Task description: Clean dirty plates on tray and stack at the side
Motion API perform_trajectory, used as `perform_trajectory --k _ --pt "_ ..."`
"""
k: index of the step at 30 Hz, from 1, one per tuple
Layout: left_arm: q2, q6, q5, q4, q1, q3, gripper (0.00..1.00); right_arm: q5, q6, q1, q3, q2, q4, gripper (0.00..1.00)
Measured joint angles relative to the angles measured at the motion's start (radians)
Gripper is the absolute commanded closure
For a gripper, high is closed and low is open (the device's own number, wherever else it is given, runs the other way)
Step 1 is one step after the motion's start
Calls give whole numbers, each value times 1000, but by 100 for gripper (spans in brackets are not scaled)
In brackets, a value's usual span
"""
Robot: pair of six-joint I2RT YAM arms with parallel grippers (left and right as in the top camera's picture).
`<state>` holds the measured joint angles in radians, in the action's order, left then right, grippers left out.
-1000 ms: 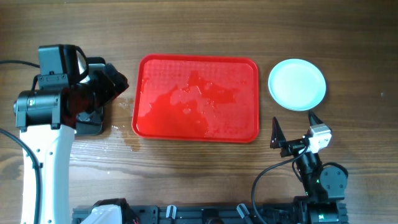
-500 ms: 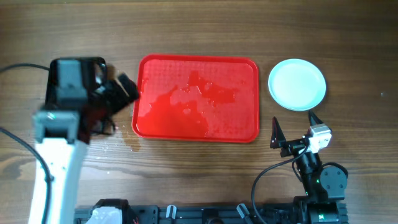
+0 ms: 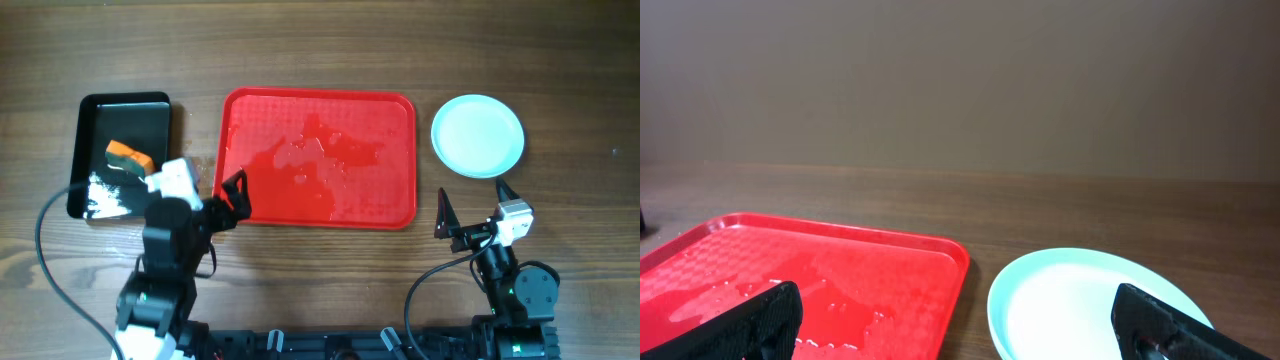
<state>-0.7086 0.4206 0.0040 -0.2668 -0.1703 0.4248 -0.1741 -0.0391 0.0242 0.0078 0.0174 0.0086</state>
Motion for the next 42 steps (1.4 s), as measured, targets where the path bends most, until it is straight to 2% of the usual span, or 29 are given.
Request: perform_trajectory --k 5,18,24,30,33,42 --pt "190 -2 -7 114 16 -175 0 0 0 0 0 0 0 0" --pt "515 -47 -7 129 16 -327 0 0 0 0 0 -1 0 0" --pt "596 -64 -7 133 16 -384 0 0 0 0 0 -1 0 0" --pt "687 -143 -7 163 16 -388 0 0 0 0 0 -1 0 0" --pt "696 -181 -8 206 22 -397 0 0 0 0 0 -1 0 0" --pt "696 -237 -19 194 85 -410 0 0 0 0 0 -1 0 1"
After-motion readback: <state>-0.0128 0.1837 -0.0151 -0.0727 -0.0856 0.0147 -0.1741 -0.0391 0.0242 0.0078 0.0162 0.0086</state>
